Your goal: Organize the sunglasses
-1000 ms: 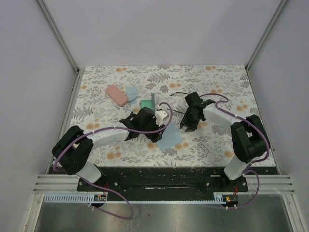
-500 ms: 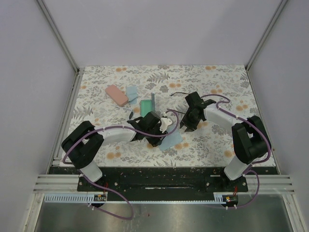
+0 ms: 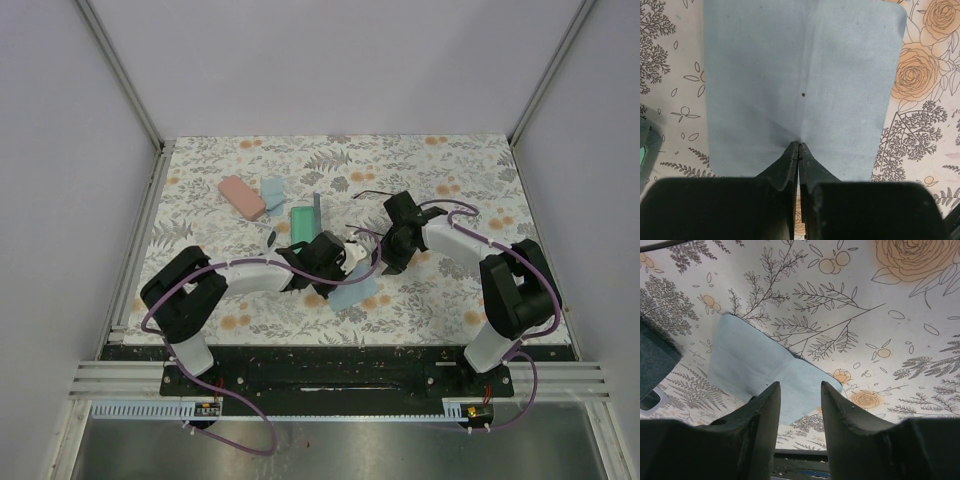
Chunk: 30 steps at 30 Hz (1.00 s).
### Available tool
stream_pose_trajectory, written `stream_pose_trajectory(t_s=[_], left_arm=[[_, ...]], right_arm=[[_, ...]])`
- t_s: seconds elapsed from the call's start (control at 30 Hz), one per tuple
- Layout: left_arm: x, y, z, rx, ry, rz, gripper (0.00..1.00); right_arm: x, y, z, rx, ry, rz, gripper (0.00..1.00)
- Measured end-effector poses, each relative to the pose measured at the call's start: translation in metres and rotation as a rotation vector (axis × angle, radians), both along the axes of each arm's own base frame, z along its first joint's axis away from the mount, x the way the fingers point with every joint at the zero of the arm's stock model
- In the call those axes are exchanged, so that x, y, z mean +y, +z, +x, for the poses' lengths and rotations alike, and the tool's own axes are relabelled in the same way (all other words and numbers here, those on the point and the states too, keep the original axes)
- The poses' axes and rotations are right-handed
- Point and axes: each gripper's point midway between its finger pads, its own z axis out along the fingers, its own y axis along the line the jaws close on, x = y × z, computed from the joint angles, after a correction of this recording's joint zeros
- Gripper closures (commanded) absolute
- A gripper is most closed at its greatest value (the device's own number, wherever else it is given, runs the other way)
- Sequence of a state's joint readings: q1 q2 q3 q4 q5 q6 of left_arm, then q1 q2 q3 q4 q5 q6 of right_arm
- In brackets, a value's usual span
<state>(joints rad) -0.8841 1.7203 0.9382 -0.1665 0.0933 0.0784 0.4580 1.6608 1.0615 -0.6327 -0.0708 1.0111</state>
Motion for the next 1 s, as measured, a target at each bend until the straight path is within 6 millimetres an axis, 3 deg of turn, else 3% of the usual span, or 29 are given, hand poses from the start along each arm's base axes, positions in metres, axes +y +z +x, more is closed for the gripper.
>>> stream_pose_trajectory(t_s=[0.27,0.37,0.47,0.53,0.8,1.0], left_arm=[[-0.003,0.001,-0.002,-0.002,-0.007,-0.007,0.98],[0.002,0.002,-0.010,0.006,-0.009,-0.011,0.79],[0.006,0.007,-0.015,0.007,0.000,-0.022,0.59],[0.007,0.012,-0.015,0.000,0.006,-0.034,0.54],[0.006,0.018,-0.014,-0.008,0.025,-0.050,0.50],[0.007,0.016,-0.015,0.000,0.026,-0.041,0.50]], right_arm=[[0.001,-0.006,-0.006,0.045,-0.078,0.022,0.50],[0.005,-0.007,-0.007,0.064,-0.104,0.047,0.55],[0.009,-0.010,-0.008,0.084,-0.128,0.062,0.54],[0.011,-0.014,-0.010,0.103,-0.140,0.060,0.52],[0.035,-0.027,-0.005,0.152,-0.120,0.041,0.50],[0.037,-0.031,-0.001,0.174,-0.136,0.028,0.52]])
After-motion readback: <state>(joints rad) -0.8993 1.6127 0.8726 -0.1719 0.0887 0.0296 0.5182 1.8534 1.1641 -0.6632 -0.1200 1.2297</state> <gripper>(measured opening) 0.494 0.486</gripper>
